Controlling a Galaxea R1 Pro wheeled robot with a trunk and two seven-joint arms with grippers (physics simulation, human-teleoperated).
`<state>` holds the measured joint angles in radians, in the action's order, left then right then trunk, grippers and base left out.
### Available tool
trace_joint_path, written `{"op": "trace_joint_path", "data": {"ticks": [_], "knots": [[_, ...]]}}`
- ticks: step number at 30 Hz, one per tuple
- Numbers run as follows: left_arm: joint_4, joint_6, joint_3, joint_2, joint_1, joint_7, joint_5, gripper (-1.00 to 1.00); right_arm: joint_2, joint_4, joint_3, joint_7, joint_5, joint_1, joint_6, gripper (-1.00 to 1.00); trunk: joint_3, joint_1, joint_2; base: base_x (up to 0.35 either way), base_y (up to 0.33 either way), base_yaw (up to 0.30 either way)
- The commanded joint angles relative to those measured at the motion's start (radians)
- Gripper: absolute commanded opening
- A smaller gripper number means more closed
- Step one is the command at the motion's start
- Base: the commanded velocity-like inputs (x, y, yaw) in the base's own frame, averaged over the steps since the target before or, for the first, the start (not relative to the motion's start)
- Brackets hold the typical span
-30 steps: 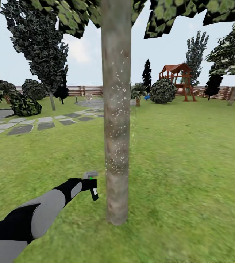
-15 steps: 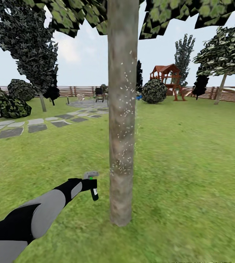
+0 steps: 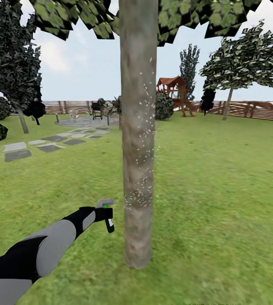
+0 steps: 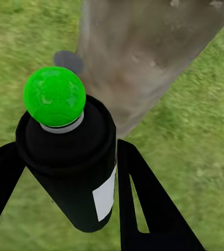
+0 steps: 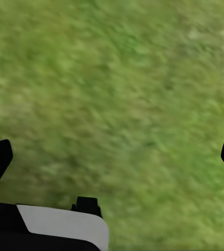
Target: In the garden, pick up the pesticide atomizer on the floor and spray pesticide onto both trees until each tree trunk is fully covered.
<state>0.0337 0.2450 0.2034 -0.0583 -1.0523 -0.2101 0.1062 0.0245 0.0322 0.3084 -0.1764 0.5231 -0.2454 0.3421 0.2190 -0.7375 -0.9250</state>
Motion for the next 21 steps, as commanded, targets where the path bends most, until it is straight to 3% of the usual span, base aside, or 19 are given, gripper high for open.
{"op": "trace_joint_path", "data": {"ticks": [1,9,21], "knots": [[0.000,0.000,0.001,0.000,0.000,0.000,0.000,-1.00,0.001,0.000,0.000,0.000,0.000,0.000,0.000,1.00,0.000,0.000,0.000,0.023,0.350,-0.107],[0.000,0.000,0.001,0.000,0.000,0.000,0.000,-1.00,0.008,0.001,0.000,0.000,0.000,0.000,0.000,1.00,-0.002,0.000,0.000,0.004,0.350,-0.157],[0.000,0.000,0.001,0.000,0.000,0.000,0.000,-1.00,0.008,0.021,-0.001,0.000,0.000,0.000,0.000,1.00,-0.007,0.000,0.000,0.000,0.350,-0.261]]}}
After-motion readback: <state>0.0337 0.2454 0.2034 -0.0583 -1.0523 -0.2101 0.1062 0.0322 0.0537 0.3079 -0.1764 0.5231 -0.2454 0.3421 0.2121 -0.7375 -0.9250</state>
